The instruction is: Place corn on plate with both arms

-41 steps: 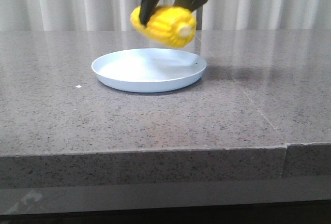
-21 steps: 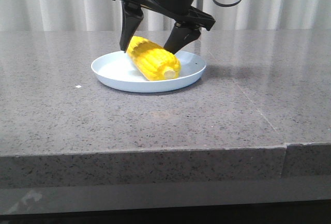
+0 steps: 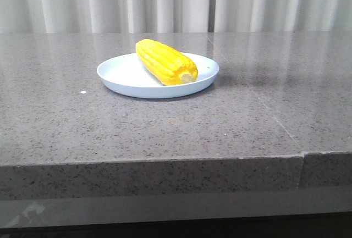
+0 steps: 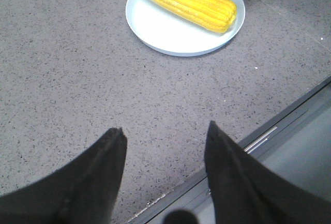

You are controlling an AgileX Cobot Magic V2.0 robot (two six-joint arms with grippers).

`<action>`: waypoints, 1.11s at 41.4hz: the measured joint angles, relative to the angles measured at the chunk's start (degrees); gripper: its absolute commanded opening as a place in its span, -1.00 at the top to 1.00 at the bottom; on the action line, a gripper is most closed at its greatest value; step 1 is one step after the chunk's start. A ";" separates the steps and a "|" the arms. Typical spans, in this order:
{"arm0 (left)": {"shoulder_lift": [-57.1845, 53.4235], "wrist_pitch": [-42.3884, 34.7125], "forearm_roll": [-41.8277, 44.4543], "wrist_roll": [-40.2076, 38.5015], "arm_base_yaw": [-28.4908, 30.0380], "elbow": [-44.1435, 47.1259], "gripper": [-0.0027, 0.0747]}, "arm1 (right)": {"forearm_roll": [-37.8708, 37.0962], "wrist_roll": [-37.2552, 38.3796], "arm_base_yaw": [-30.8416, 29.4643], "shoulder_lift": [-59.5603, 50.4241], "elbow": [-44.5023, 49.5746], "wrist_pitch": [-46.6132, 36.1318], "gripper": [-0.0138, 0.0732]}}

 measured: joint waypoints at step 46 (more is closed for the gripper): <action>0.00 0.00 -0.12 0.00 0.00 0.00 0.03 | -4.20 -1.14 0.00 -64.98 48.78 2.79 -0.82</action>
